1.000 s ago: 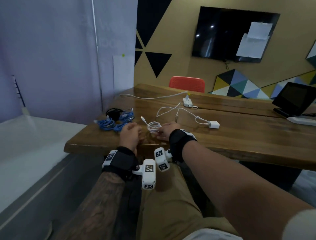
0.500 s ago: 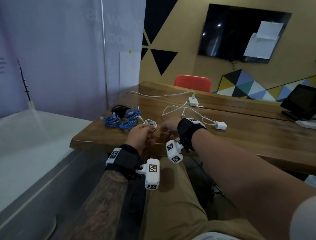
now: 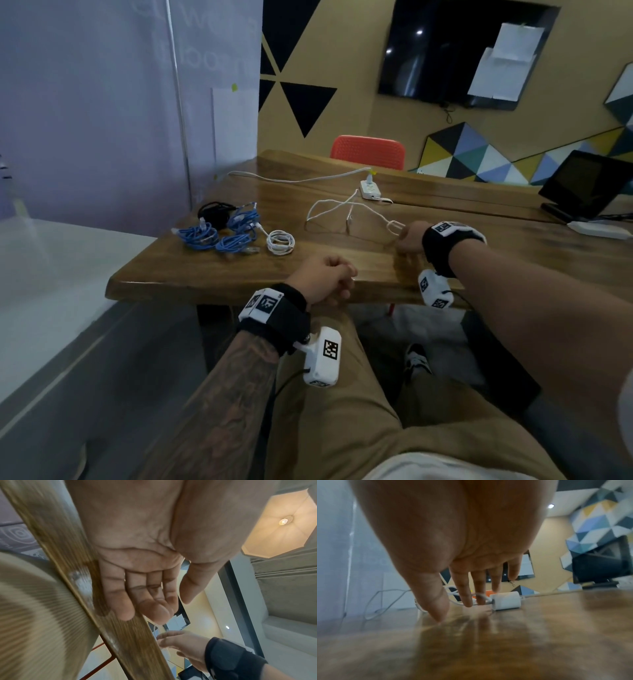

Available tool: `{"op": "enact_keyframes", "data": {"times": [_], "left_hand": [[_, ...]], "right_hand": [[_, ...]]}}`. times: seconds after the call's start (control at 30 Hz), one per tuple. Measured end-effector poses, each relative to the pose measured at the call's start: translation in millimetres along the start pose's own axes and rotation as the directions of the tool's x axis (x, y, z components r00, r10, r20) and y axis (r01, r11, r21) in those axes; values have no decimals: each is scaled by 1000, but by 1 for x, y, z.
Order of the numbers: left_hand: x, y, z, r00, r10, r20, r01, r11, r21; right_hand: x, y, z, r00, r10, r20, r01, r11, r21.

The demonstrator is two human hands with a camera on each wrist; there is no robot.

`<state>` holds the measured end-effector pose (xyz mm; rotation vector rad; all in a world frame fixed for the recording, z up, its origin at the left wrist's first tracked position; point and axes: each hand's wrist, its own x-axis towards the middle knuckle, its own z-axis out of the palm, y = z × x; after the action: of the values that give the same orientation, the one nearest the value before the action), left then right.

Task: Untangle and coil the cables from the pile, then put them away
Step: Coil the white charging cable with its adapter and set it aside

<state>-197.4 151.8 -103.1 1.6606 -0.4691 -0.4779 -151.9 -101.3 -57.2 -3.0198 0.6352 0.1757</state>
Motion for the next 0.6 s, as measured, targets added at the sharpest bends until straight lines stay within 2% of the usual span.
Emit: {"op": "enact_keyframes", "data": {"times": [0.07, 0.13, 0.2, 0.27, 0.37, 0.47, 0.6], "left_hand": [[6, 1, 6, 1000, 8, 10, -8, 1000, -8], [12, 2, 13, 1000, 20, -8, -20, 1000, -12], [14, 2, 21, 999, 40, -32, -41, 999, -16], [17, 3, 27, 995, 78, -54, -79, 997, -9], [17, 3, 37, 990, 121, -76, -121, 993, 10], [13, 6, 50, 991, 122, -50, -121, 992, 29], [9, 3, 70, 988, 146, -44, -139, 981, 138]], "right_hand": [[-2, 6, 1, 1000, -19, 0, 19, 999, -29], [-6, 10, -2, 995, -39, -87, 40, 999, 14], [-12, 15, -4, 974, -36, -224, 76, 982, 173], [-23, 19, -5, 951, -24, -309, 141, 921, 363], [-48, 23, -9, 957, -39, -287, 189, 834, 518], [-82, 24, -14, 978, -66, -199, 195, 642, 742], [-124, 19, -11, 980, -133, -148, 188, 372, 909]]}}
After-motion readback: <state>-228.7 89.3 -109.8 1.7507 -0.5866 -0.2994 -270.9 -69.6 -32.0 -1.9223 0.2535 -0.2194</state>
